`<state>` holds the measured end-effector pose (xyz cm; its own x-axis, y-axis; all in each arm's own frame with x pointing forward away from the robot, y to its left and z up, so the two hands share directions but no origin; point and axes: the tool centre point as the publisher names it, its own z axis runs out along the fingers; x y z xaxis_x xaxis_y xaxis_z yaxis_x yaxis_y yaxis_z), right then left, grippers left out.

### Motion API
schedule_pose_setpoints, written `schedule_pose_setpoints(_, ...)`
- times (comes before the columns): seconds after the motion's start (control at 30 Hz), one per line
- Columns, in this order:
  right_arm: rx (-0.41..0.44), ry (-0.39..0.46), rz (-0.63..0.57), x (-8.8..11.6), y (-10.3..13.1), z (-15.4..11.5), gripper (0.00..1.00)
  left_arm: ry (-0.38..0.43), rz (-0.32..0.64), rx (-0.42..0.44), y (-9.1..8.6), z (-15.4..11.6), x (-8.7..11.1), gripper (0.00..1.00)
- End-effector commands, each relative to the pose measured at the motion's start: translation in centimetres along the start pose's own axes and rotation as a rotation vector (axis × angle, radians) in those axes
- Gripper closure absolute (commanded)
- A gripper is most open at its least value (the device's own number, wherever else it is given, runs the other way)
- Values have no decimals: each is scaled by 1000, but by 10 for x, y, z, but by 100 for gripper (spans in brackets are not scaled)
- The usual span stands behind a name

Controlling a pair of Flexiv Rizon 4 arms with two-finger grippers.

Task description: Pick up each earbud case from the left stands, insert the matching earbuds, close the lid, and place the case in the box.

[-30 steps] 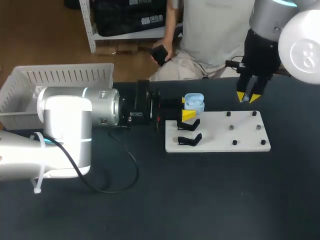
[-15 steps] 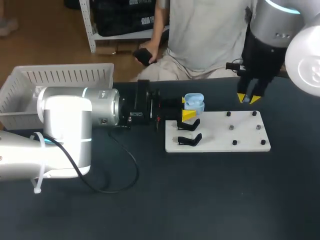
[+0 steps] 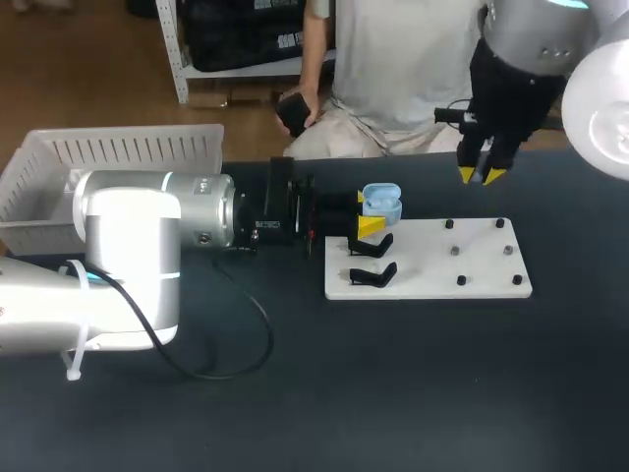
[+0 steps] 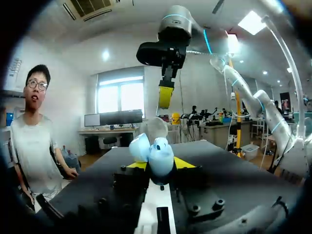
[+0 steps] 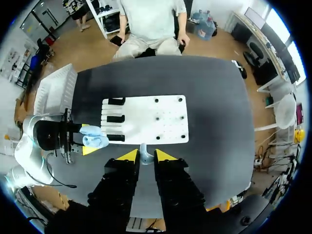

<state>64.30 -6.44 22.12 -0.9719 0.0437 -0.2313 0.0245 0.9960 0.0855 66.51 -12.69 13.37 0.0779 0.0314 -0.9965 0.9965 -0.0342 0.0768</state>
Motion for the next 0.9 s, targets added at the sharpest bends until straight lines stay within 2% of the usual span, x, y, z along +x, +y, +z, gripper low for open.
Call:
schedule_pose_setpoints(0.03,17,-13,-38,0,14,-13,100,-3,3,-5,-1,1,1,100)
schedule_pose_setpoints(0.23,20,-13,-143,-5,39,-22,100,-3,3,-5,-1,1,1,100)
schedule_pose_setpoints(0.4,39,21,-236,-5,58,-26,100,-3,3,-5,-1,1,1,100)
schedule_pose_setpoints(0.7,48,101,-310,-6,71,-20,100,-3,3,-5,-1,1,1,100)
schedule_pose_setpoints(0.9,48,101,-310,-6,71,-20,100,-3,3,-5,-1,1,1,100)
